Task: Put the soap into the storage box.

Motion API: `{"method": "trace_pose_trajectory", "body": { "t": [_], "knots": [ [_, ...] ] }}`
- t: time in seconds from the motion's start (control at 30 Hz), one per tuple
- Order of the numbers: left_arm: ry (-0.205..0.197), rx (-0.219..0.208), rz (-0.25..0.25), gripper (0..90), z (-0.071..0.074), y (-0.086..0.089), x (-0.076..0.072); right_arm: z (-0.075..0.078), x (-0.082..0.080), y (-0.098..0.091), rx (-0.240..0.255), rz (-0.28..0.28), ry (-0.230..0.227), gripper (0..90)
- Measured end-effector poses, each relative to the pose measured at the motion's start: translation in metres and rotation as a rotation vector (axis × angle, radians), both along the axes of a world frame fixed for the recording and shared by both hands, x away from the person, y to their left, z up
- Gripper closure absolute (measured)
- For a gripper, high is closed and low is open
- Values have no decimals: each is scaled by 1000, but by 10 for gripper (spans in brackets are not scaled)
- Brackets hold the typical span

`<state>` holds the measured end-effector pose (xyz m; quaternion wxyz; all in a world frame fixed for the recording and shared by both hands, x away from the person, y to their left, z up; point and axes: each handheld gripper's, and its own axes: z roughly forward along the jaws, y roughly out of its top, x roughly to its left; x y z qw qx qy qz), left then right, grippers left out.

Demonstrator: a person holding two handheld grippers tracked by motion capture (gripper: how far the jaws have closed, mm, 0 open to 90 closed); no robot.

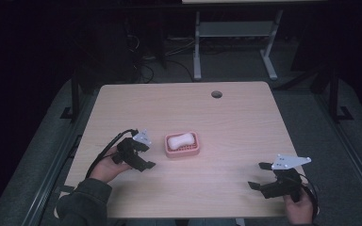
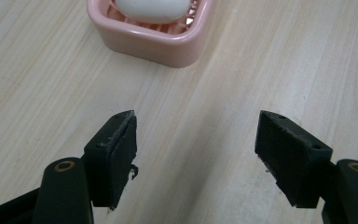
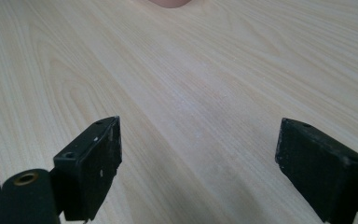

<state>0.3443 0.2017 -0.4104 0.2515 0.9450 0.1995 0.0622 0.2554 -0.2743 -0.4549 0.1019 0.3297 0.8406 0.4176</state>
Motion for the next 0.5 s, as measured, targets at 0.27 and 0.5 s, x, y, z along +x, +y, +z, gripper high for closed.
{"method": "trace_pose_trajectory", "body": {
  "t": [0.27, 0.5],
  "knots": [
    [-10, -2, 9, 284, 0, 6, -7, -1, 1, 0, -7, 5, -3, 142],
    [-5, -2, -3, 281, -2, 13, -18, -1, 0, 1, -11, 3, 4, 142]
  ]
}}
